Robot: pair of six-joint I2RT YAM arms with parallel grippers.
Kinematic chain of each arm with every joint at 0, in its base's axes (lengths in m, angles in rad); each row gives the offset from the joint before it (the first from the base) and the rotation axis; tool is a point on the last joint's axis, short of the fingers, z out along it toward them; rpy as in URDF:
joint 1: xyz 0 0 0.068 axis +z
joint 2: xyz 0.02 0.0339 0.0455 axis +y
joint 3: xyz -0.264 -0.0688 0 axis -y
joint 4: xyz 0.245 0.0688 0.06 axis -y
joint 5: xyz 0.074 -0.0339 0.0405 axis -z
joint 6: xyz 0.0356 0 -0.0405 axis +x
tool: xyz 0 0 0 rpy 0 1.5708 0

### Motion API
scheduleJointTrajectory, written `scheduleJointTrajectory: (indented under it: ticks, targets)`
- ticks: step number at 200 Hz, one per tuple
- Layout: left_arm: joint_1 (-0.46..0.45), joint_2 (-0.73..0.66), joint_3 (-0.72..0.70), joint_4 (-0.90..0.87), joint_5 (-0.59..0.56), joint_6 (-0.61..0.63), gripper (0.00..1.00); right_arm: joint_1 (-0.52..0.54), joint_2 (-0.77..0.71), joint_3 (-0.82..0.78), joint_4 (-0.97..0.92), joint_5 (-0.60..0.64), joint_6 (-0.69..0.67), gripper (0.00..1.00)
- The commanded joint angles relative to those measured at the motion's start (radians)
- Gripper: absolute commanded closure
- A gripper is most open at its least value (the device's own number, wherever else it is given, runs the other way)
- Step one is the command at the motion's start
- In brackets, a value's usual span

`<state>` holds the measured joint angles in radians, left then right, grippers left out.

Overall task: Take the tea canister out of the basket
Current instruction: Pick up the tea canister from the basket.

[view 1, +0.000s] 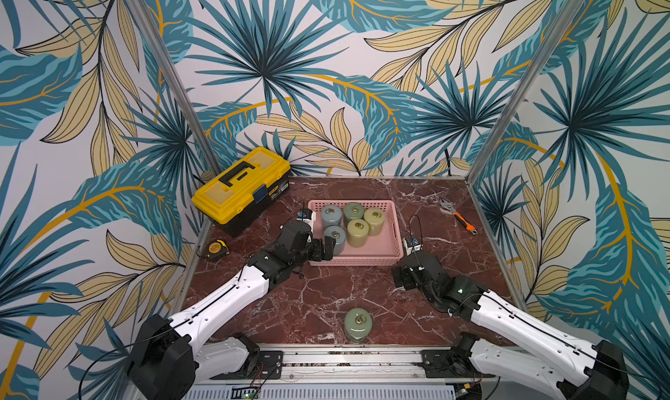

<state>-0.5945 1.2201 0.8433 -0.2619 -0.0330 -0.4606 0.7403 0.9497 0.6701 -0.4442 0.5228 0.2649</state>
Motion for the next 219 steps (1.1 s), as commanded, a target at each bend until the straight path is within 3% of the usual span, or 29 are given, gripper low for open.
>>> scheduleJointTrajectory:
  ticks: [1,74,131,219]
  targets:
    - [-0.019,0.043,0.083,-0.062,-0.055,0.026,0.0,-0.015,-0.008,-0.046,0.127,-0.014,-0.045,0.01]
    - [-0.048,0.235,0.236,-0.159,-0.082,0.045,0.0,-0.029,0.008,-0.179,0.403,-0.089,-0.085,0.01]
    - [-0.052,0.371,0.352,-0.225,-0.091,0.059,0.0,-0.03,0.05,-0.178,0.416,-0.135,-0.075,0.01]
    - [-0.052,0.512,0.446,-0.26,-0.13,0.059,0.0,-0.029,0.021,-0.187,0.412,-0.107,-0.075,0.01]
